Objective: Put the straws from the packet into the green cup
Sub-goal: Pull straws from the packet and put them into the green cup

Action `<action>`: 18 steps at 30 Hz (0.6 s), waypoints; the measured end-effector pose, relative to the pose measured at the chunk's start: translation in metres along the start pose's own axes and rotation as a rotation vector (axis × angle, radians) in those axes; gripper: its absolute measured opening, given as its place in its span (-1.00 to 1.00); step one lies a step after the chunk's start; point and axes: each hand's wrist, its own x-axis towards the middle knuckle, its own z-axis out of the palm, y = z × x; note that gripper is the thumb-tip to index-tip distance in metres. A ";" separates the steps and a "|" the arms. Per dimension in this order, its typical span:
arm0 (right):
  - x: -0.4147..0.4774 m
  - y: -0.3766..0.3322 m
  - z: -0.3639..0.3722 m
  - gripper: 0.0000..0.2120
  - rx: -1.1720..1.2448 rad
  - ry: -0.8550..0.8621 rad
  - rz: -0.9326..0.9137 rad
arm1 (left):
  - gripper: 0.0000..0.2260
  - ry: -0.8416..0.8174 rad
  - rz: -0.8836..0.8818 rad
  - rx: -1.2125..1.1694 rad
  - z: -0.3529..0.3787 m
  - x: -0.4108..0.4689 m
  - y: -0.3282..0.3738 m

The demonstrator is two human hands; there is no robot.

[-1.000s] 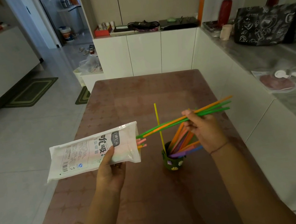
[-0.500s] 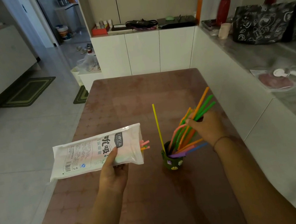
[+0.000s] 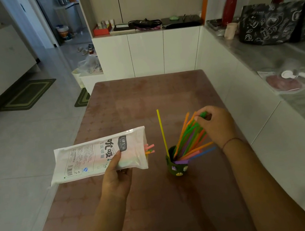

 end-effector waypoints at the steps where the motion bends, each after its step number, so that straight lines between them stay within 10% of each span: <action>1: 0.000 0.002 0.003 -0.96 -0.045 -0.028 -0.011 | -0.58 0.001 -0.001 0.000 0.001 0.000 0.000; 18: -0.002 0.004 0.000 -0.94 -0.091 -0.063 0.041 | -0.63 -0.021 -0.012 0.023 0.007 -0.006 -0.004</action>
